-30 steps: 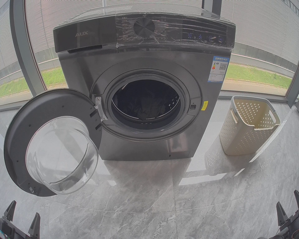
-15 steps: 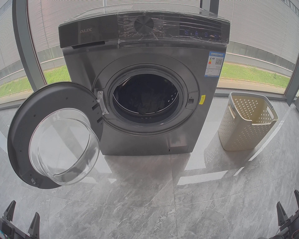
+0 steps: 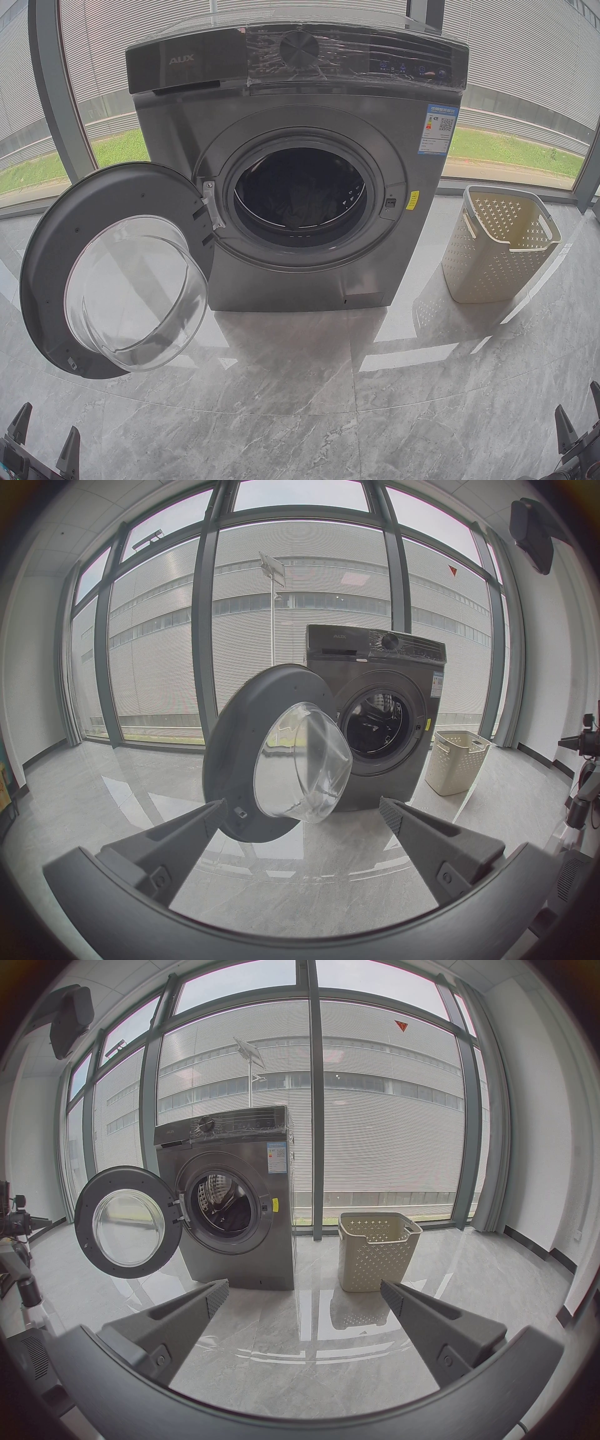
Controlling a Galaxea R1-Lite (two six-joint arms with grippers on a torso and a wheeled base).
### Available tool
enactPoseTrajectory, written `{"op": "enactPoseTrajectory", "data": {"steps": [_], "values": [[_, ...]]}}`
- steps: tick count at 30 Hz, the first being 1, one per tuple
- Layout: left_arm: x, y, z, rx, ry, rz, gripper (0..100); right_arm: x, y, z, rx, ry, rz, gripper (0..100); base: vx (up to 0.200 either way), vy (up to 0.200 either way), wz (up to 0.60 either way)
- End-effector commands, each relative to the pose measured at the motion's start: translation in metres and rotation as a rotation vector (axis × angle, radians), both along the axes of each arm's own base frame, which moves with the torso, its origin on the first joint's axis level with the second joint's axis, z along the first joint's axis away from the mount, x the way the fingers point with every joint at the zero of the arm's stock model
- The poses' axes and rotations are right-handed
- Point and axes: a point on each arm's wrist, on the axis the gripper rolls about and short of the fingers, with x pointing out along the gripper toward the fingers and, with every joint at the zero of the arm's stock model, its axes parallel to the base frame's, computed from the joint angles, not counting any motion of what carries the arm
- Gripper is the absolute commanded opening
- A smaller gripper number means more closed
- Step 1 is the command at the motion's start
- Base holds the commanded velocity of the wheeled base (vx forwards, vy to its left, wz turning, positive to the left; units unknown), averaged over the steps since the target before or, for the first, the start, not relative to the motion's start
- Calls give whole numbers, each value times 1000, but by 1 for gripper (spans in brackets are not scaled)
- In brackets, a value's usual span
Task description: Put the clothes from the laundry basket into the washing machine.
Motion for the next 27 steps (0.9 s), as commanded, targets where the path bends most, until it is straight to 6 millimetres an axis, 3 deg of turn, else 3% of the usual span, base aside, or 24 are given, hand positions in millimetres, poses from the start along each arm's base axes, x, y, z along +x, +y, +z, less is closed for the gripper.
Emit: {"op": "enactPoseTrajectory", "data": {"steps": [1,14,27], "values": [[0,0,-5,-4,6,2,100,1,0,-5,-2,17,0,100,0,200,0],[0,0,-5,-2,6,2,100,1,0,-5,0,17,-1,100,0,200,0],[0,0,-5,-7,2,14,100,1,0,-5,-2,17,0,100,0,0,0]]}}
